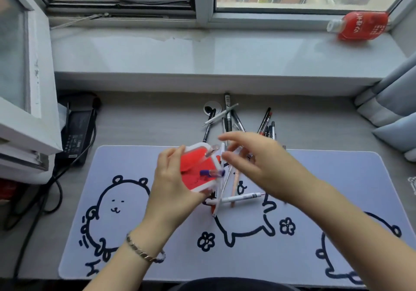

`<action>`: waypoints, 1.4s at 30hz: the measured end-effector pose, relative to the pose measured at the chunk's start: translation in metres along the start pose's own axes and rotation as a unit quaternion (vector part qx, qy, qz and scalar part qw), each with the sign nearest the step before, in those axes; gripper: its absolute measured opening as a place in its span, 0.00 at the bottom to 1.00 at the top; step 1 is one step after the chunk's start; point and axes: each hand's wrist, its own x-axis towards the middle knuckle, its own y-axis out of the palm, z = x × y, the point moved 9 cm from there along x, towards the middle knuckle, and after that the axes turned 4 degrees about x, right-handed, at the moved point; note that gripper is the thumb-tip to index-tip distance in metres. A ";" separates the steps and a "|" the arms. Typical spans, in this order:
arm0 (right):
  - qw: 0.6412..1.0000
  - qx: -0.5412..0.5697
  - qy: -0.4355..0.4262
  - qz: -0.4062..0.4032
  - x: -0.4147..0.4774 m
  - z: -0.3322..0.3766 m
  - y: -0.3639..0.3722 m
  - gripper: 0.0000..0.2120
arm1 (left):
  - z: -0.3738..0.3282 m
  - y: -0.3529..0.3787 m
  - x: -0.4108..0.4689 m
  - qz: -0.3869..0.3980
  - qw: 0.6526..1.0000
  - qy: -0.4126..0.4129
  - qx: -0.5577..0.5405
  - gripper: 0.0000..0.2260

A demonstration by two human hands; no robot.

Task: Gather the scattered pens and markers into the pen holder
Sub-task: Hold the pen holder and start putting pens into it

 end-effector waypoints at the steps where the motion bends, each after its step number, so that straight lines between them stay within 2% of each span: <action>1: 1.000 0.004 0.010 -0.024 -0.002 -0.012 -0.004 0.16 | 0.008 -0.005 -0.001 -0.012 1.000 -0.015 -0.001 0.43; 2: 0.999 -0.007 0.026 -0.019 -0.004 -0.028 0.001 0.15 | 0.015 -0.009 -0.003 -0.018 0.999 -0.028 0.000 0.43; 5: 0.987 -0.092 0.075 0.109 -0.017 -0.079 0.058 0.18 | 0.033 -0.019 -0.011 -0.028 0.997 -0.067 0.003 0.42; 7: 0.973 -0.178 0.029 0.143 -0.023 -0.097 0.096 0.23 | 0.041 -0.023 -0.017 -0.033 0.996 -0.084 0.002 0.41; 9: 0.955 -0.258 -0.061 0.132 -0.022 -0.100 0.123 0.26 | 0.046 -0.025 -0.021 -0.034 0.995 -0.091 0.005 0.41; 12: 0.930 -0.341 -0.100 0.095 -0.011 -0.098 0.135 0.19 | 0.048 -0.025 -0.025 -0.031 0.995 -0.095 0.003 0.41; 14: 0.929 -0.339 -0.120 0.088 -0.006 -0.098 0.133 0.16 | 0.046 -0.024 -0.026 -0.029 0.995 -0.093 0.000 0.42; 16: 0.947 -0.284 -0.131 0.077 -0.004 -0.096 0.123 0.13 | 0.045 -0.024 -0.027 -0.029 0.995 -0.091 0.001 0.42; 18: 0.974 -0.186 -0.123 0.037 -0.008 -0.091 0.098 0.05 | 0.044 -0.023 -0.028 -0.029 0.995 -0.092 0.002 0.42; 20: 0.989 -0.092 -0.112 -0.043 -0.015 -0.077 0.059 0.08 | 0.042 -0.021 -0.029 -0.026 0.995 -0.094 -0.002 0.42; 22: 0.987 0.036 -0.079 -0.137 -0.027 -0.065 0.015 0.06 | 0.038 -0.017 -0.028 -0.018 0.996 -0.091 -0.003 0.42; 25: 0.935 0.252 0.026 -0.246 -0.045 -0.069 -0.024 0.04 | 0.035 -0.004 -0.022 -0.003 0.996 -0.084 0.005 0.42; 28: 0.870 0.356 0.134 -0.313 -0.056 -0.093 -0.034 0.13 | 0.032 0.007 -0.010 -0.009 0.998 -0.062 0.012 0.41; 31: 0.823 0.430 0.179 -0.326 -0.055 -0.101 -0.030 0.13 | 0.032 0.015 -0.002 -0.003 0.999 -0.053 0.012 0.42; 35: 0.776 0.530 0.186 -0.286 -0.044 -0.097 -0.011 0.09 | 0.046 0.024 -0.003 0.037 0.996 -0.081 0.010 0.45; 37: 0.771 0.549 0.189 -0.260 -0.039 -0.091 -0.003 0.08 | 0.046 0.023 -0.005 0.055 0.995 -0.078 0.037 0.46; 39: 0.765 0.563 0.193 -0.247 -0.038 -0.089 0.003 0.07 | 0.034 0.010 -0.006 0.041 0.996 -0.048 0.058 0.47; 42: 0.767 0.569 0.196 -0.221 -0.037 -0.082 0.010 0.06 | -0.011 -0.013 -0.004 0.034 0.997 0.009 -0.063 0.36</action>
